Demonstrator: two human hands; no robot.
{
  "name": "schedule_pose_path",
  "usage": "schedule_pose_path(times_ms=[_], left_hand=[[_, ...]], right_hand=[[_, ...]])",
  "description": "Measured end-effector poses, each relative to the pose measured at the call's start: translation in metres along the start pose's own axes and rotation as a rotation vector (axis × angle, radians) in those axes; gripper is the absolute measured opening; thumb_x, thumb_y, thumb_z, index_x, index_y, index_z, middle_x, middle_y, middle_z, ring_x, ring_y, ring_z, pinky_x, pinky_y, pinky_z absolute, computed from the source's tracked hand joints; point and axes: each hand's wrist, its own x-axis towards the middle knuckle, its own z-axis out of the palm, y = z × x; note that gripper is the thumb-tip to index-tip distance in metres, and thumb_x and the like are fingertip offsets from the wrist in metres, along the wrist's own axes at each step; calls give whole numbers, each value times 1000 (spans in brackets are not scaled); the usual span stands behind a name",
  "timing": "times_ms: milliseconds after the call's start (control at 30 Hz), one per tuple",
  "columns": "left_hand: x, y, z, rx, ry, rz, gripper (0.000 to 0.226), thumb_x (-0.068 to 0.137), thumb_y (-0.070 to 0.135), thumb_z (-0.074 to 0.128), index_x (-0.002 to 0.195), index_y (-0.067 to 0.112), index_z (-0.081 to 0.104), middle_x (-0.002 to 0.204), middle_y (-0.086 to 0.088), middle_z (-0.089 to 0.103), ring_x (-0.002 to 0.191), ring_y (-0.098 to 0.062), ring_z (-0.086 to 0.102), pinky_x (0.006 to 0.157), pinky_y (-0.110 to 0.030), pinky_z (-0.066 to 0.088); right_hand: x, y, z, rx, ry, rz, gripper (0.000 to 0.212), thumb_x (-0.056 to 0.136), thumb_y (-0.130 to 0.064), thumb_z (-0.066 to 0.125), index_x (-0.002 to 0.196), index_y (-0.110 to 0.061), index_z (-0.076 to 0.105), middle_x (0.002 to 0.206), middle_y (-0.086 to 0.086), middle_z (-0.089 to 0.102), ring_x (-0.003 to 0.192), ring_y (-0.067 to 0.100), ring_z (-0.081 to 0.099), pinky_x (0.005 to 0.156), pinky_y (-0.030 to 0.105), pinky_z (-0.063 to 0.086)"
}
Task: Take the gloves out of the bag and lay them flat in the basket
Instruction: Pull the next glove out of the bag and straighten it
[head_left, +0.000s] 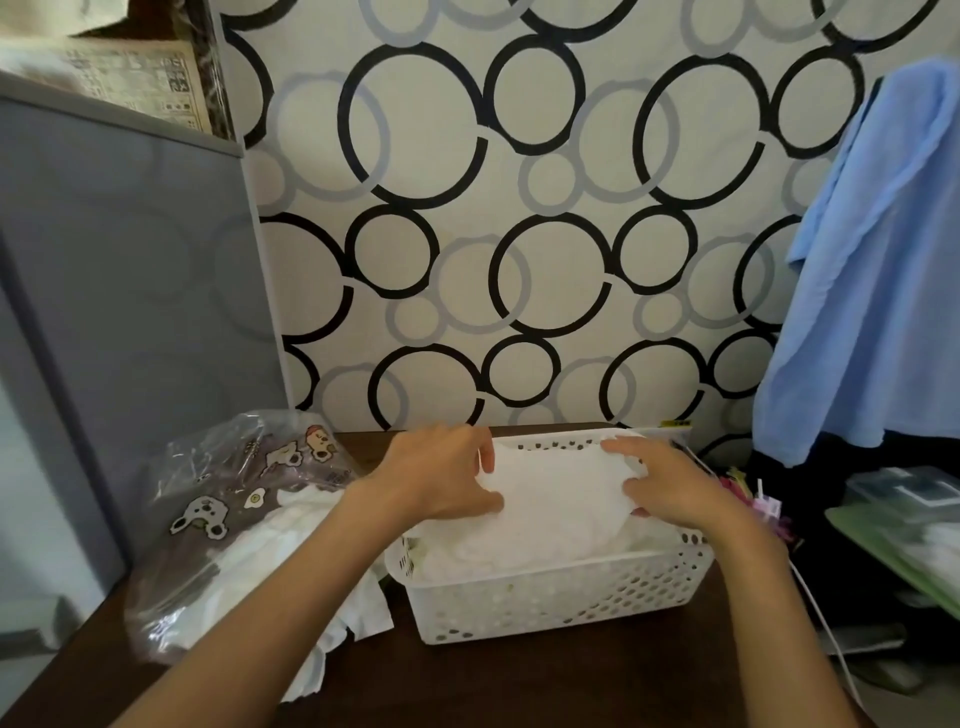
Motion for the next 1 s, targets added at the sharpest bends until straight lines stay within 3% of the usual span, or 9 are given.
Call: schedule_pose_path(times_ms=[200, 333, 400, 467, 567, 667, 767, 867, 1000], left_hand=[[-5, -24, -19, -103, -161, -65, 15, 85, 22, 62, 95, 32, 66, 101, 16, 62, 80, -3, 54, 72, -22, 46], [-14, -36, -45, -90, -261, -135, 32, 86, 6, 57, 105, 31, 67, 80, 21, 56, 61, 3, 50, 50, -8, 41], [-12, -36, -50, 15, -76, -128, 37, 86, 7, 53, 103, 38, 65, 94, 23, 62, 86, -2, 61, 71, -19, 49], [-8, -29, -45, 8, 42, -74, 36, 92, 13, 49, 119, 35, 59, 121, 16, 58, 116, -12, 54, 92, -28, 44], [-3, -8, -18, -67, -171, 141, 54, 99, 45, 40, 149, 29, 27, 156, 7, 23, 144, -18, 23, 116, -38, 21], [-3, -3, 16, 41, -417, 101, 93, 85, 72, 36, 150, 29, -15, 159, 8, -19, 148, -15, -9, 118, -40, -1], [-2, -11, 40, 113, -449, 55, 98, 85, 74, 35, 148, 26, -24, 157, 3, -25, 147, -17, -15, 119, -40, -5], [2, -9, 46, 162, -473, 40, 94, 89, 68, 35, 149, 23, -22, 158, 0, -23, 147, -19, -14, 120, -41, -5], [-2, -4, 26, 27, -392, 38, 96, 84, 72, 42, 153, 25, -4, 161, 3, -7, 148, -17, -3, 121, -42, 1]], right_hand=[[-2, 7, -9, -87, 22, 38, 53, 92, 5, 46, 139, -18, 45, 144, 8, 36, 99, 17, 47, 65, 21, 52], [-1, 9, -10, -222, 70, 41, 53, 86, -5, 61, 135, -23, 49, 141, 6, 42, 117, 24, 49, 93, 36, 48], [-3, 6, -12, -294, 139, 14, 55, 81, -11, 68, 131, -27, 52, 134, 3, 48, 118, 24, 50, 94, 35, 45], [-7, 1, -15, -318, 263, -49, 50, 79, -8, 69, 126, -25, 59, 125, 4, 54, 111, 23, 53, 83, 30, 44], [-9, -7, -14, -261, 397, -150, 42, 80, 0, 66, 114, -23, 65, 108, 2, 56, 98, 20, 55, 74, 28, 42], [-8, -13, -2, -251, 89, -143, 52, 82, -14, 71, 128, -32, 53, 130, 3, 48, 117, 20, 47, 92, 33, 42], [-1, -5, 11, -459, -210, 25, 84, 80, -36, 72, 148, -33, 23, 154, 0, 20, 142, 25, 16, 114, 41, 21], [6, 2, 17, -450, -242, 107, 92, 78, -41, 73, 150, -29, 18, 155, 2, 17, 142, 25, 16, 114, 42, 21], [3, -1, 14, -436, -162, 49, 80, 76, -33, 76, 143, -31, 33, 152, -1, 25, 140, 23, 22, 112, 37, 25]])
